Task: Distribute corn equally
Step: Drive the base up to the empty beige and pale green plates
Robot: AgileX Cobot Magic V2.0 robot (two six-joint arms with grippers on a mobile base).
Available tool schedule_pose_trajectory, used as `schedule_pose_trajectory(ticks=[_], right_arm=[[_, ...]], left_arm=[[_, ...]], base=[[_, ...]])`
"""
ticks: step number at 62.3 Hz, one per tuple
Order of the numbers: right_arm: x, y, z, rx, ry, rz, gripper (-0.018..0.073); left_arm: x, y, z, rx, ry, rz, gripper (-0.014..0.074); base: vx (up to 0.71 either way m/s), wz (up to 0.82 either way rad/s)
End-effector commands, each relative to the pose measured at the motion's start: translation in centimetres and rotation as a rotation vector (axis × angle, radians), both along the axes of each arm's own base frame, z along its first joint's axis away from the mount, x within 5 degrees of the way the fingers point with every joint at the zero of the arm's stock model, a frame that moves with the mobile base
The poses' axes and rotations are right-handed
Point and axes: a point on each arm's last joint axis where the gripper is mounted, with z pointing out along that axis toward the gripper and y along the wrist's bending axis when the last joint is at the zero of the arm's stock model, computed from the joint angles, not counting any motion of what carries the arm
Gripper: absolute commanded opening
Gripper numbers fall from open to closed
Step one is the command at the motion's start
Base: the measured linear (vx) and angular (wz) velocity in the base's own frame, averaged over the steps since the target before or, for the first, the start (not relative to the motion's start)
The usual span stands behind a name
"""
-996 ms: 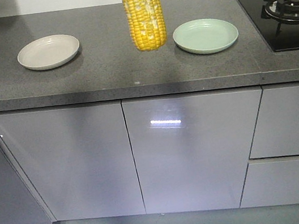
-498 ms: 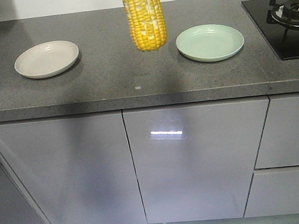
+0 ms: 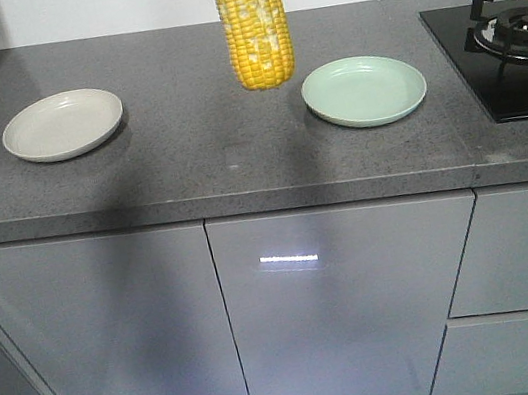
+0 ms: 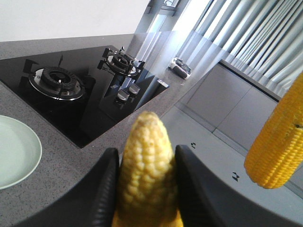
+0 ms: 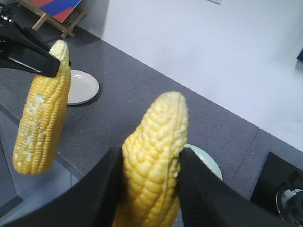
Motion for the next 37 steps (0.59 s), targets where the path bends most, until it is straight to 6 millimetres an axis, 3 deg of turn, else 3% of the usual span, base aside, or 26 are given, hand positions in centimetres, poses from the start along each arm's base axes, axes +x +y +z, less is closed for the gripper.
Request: schedule_pose_trajectory(ticks=[1,37], right_arm=[[-1.04,0.17,0.98,0.012,-0.053,0.007,-0.0004],[-1.04,0.17,0.98,0.012,-0.053,0.007,-0.0004]], left_arm=[[-4.10,0.96,4.64,-0.098,-0.119,-0.025,-0.0007],[-4.10,0.96,4.64,-0.098,-0.119,-0.025,-0.0007]], base=[[0.09,-0.06],[0.08,-0.04]])
